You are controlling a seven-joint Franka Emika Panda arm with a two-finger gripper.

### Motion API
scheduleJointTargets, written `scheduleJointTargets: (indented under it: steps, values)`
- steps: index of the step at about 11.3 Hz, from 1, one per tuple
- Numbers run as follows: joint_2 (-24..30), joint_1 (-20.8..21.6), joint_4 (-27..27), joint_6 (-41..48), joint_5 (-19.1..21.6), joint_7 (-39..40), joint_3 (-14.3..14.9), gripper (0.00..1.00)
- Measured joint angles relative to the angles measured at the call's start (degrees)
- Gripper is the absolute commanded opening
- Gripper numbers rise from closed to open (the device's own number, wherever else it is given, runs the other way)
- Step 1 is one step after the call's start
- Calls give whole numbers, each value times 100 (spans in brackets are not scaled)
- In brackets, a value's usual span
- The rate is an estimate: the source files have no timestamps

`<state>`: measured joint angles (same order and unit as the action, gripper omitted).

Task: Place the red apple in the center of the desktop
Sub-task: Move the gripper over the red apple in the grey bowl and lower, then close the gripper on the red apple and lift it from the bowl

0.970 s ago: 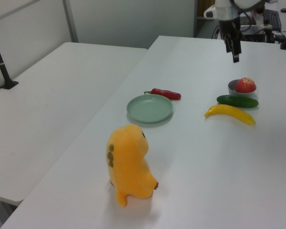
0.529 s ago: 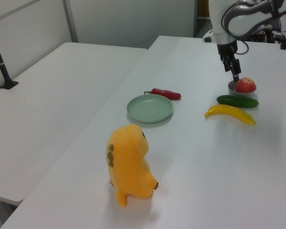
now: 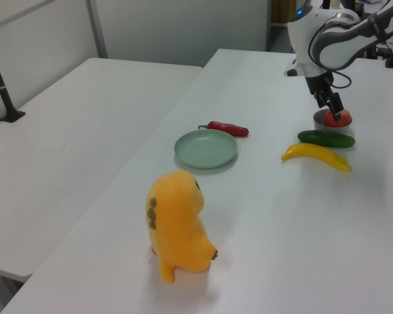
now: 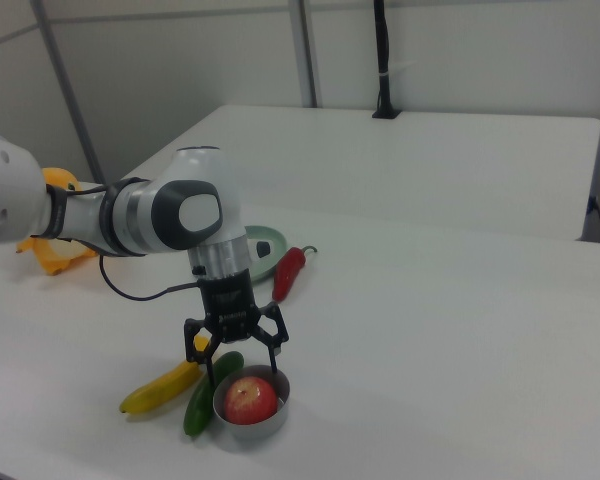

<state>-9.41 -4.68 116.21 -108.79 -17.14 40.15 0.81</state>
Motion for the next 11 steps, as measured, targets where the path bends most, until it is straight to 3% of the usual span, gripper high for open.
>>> scheduleJointTargets:
  steps: [4,6,9,11]
  values:
    - [-5,35,185,0,-496,4,0,100]
    - [-4,38,226,0,-647,20,-7,94]
    - [-4,41,334,0,-815,24,-20,76]
    - [1,42,340,0,-818,29,-24,53]
